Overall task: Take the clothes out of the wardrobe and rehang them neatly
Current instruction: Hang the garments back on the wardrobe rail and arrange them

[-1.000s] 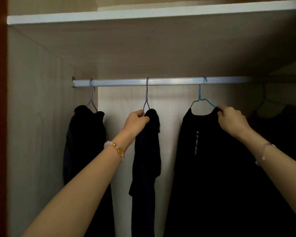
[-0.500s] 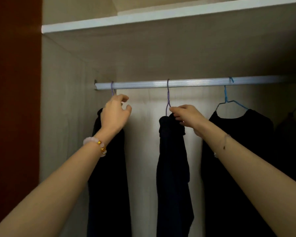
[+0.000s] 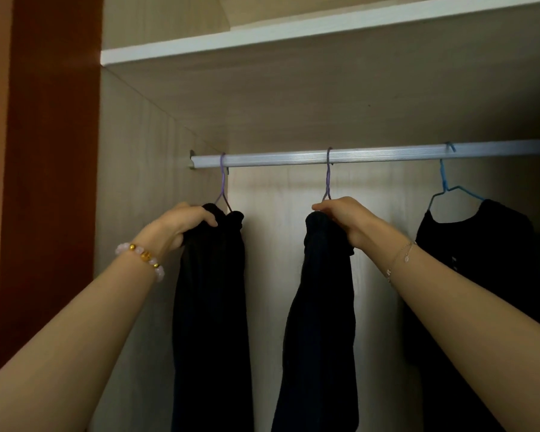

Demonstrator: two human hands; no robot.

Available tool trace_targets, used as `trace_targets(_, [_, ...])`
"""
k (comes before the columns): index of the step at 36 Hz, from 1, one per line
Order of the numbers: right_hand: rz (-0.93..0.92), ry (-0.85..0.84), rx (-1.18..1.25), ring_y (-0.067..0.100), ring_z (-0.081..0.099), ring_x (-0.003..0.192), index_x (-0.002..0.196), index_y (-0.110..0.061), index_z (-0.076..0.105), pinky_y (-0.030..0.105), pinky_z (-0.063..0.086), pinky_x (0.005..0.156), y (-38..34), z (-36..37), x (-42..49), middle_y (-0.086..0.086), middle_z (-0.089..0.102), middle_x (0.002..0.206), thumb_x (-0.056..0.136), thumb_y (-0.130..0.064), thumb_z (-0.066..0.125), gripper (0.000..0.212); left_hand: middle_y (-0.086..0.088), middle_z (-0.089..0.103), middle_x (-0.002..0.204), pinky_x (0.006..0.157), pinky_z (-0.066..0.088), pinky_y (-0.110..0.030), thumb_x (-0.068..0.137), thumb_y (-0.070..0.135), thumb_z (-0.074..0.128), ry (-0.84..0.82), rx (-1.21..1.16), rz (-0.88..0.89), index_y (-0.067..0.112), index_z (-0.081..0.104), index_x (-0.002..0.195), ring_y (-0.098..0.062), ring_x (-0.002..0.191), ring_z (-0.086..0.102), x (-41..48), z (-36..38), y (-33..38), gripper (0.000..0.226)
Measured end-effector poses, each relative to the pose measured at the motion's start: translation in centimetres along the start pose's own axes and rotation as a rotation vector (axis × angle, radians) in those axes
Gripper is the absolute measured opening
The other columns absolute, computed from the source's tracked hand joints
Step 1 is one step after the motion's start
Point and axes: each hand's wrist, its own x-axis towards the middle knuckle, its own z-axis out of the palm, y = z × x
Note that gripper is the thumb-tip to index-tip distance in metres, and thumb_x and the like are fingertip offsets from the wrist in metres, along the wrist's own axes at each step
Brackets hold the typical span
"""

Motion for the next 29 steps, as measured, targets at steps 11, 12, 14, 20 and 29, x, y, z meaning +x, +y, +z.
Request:
trace_targets(11, [-0.143, 0.089, 0.036, 0.016, 0.055, 0.046, 0.077, -0.005, 0.058, 0.025, 0.045, 0.049, -2.6, -4.3, -1.2, 0.003, 0.057, 0.049, 0.085, -0.009, 0.061, 0.009, -0.012, 0.061, 0.077, 0.039, 0.050, -0.013, 0.076, -0.019, 0.048, -0.084, -0.208, 0.133, 0.006, 0.064, 0.090, -0.021, 0.063, 0.058, -0.4, 3.1, -0.1, 0.033])
trace_targets(12, [-0.157, 0.085, 0.026, 0.013, 0.055, 0.039, 0.080, -0.004, 0.059, 0.024, 0.044, 0.048, -3.1, -4.6, -1.6, 0.002, 0.057, 0.048, 0.085, -0.009, 0.061, 0.007, -0.012, 0.061, 0.076, 0.040, 0.050, -0.013, 0.075, -0.019, 0.048, -0.092, -0.214, 0.141, 0.006, 0.065, 0.090, -0.021, 0.064, 0.058, -0.5, 3.6, 0.0, 0.033])
trace_targets(14, [-0.179, 0.071, 0.027, 0.009, 0.049, 0.030, 0.083, -0.004, 0.061, 0.025, 0.042, 0.048, -3.9, -4.9, -2.5, 0.001, 0.054, 0.048, 0.085, -0.009, 0.061, 0.005, -0.011, 0.062, 0.076, 0.041, 0.050, -0.012, 0.075, -0.018, 0.048, -0.101, -0.231, 0.147, 0.006, 0.065, 0.094, -0.020, 0.065, 0.059, -0.6, 4.7, 0.0, 0.035])
trace_targets(20, [-0.223, 0.012, 0.028, 0.002, 0.034, 0.024, 0.087, -0.002, 0.058, 0.012, 0.028, 0.030, -4.9, -5.6, -7.7, -0.009, 0.041, 0.034, 0.090, -0.004, 0.052, 0.007, -0.010, 0.063, 0.083, 0.058, 0.052, -0.024, 0.073, -0.018, 0.048, -0.152, -0.245, 0.158, 0.006, 0.062, 0.110, -0.019, 0.073, 0.061, -0.8, 7.5, 0.6, 0.046])
trace_targets(29, [-0.190, -0.092, -0.125, 0.014, 0.024, 0.050, 0.068, 0.000, 0.064, 0.020, 0.021, 0.043, -3.4, -7.1, -15.5, 0.047, 0.049, 0.098, 0.089, -0.007, 0.050, 0.027, -0.010, 0.063, 0.088, 0.051, 0.054, -0.015, 0.079, -0.015, 0.050, -0.204, -0.240, 0.193, 0.003, 0.058, 0.118, -0.019, 0.076, 0.060, -2.4, 10.2, 1.7, 0.043])
